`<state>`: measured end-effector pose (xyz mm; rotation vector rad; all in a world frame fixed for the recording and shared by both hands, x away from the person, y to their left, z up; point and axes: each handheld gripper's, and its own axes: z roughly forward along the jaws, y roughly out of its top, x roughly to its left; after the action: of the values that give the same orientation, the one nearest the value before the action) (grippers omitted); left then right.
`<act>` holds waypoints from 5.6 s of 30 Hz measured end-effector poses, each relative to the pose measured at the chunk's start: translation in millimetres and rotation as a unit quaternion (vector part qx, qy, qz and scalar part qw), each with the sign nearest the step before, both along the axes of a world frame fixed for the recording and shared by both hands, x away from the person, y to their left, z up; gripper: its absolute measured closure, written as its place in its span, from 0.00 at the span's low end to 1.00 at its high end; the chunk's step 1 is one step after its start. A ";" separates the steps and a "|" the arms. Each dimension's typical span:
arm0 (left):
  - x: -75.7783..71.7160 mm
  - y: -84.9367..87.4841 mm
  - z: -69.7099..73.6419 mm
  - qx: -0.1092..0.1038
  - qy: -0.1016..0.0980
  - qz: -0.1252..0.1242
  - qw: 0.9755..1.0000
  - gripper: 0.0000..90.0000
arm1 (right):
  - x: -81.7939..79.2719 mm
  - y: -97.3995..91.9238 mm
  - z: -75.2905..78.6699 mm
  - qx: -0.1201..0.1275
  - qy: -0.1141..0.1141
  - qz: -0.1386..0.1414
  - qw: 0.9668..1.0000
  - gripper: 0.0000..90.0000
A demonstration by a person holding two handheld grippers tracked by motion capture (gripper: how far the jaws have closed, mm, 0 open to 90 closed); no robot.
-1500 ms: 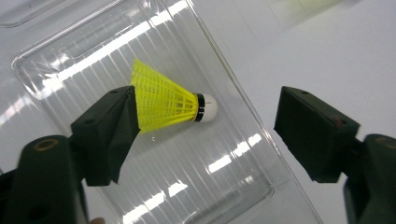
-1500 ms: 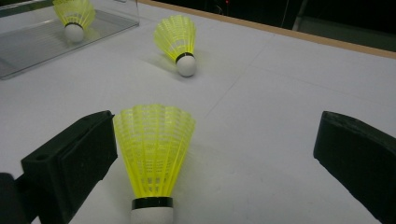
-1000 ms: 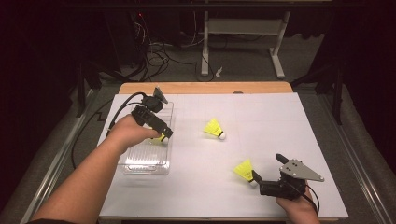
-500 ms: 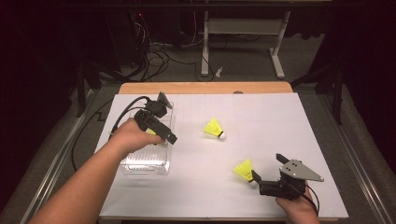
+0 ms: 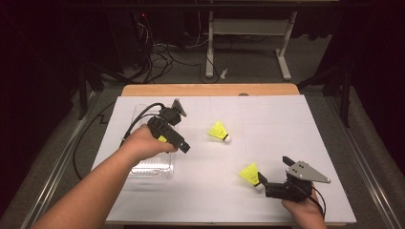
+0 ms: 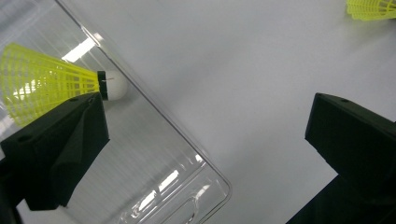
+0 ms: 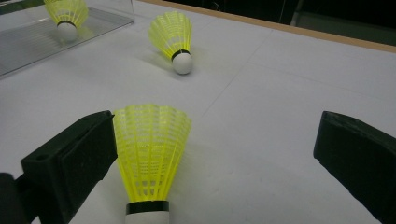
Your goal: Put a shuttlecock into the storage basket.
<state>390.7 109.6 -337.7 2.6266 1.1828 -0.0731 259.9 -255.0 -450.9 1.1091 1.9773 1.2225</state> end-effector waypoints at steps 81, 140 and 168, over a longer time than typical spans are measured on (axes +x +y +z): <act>100.5 -108.9 -61.6 -0.041 0.009 -0.018 0.999 0.23 | -10.3 -6.5 1.0 0.008 -0.001 0.012 1.000 0.00; 73.7 -99.8 -46.1 -0.049 -0.007 -0.066 0.997 1.00 | -10.8 -5.9 2.7 0.004 -0.006 0.017 1.000 0.00; 28.0 -73.6 -14.4 -0.033 -0.008 -0.092 0.995 1.00 | -10.5 -3.3 3.9 0.000 -0.006 0.021 1.000 0.00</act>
<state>418.7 36.0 -352.1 2.6655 0.9158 -0.1221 249.4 -258.3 -447.0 1.0622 2.0001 1.2472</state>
